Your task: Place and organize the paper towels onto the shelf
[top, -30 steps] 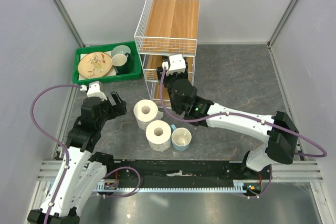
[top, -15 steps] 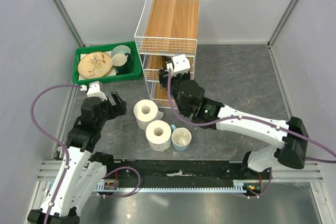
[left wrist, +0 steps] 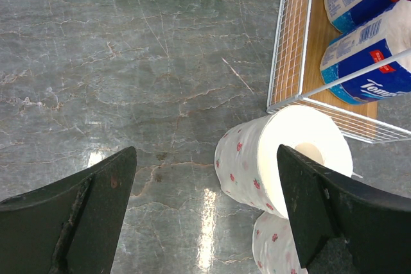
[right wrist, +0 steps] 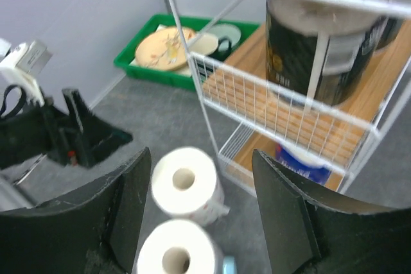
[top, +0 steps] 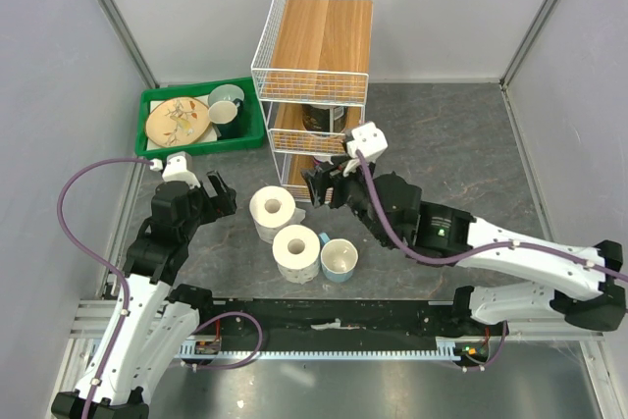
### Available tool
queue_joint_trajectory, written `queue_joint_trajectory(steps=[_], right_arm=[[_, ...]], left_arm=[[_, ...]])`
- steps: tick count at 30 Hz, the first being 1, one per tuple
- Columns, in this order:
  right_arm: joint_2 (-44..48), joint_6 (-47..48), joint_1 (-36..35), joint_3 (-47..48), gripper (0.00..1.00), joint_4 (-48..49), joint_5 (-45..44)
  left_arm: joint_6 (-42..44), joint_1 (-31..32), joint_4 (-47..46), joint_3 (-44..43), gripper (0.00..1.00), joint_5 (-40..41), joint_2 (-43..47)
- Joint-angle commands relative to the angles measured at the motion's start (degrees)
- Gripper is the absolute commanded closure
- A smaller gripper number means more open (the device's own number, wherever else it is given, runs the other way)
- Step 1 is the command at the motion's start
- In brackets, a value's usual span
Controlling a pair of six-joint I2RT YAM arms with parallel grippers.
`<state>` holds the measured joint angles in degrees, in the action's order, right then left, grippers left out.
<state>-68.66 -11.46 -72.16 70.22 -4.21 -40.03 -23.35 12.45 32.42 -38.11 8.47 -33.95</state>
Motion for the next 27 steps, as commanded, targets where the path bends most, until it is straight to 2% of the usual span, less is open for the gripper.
queue_joint_trajectory(steps=[1,7,11,19,27], right_arm=[[5.5,-15.4,-0.3,-3.8,0.28,-14.9,4.6],[7.4,-27.3,-0.4,-10.2,0.27,-25.1,7.3],[4.2,-31.4,-0.6,-12.5,0.25,-24.9,13.3],[-3.1,-30.8,-2.6,-12.6,0.23,-18.6,16.7],[-7.8,-27.7,-2.6,-10.8,0.21,-17.6,17.5]], left_arm=[[0.8,-0.3,-2.8,-0.7,0.03,-0.4,0.0],[1.2,-0.3,-3.2,-0.6,0.03,-3.4,-0.6],[0.2,-0.3,-3.9,-1.2,0.03,-8.2,-2.5],[-1.2,-0.3,-5.4,-3.3,0.04,-12.2,-5.9],[0.1,-0.3,-5.3,-2.9,0.04,-15.2,-6.7]])
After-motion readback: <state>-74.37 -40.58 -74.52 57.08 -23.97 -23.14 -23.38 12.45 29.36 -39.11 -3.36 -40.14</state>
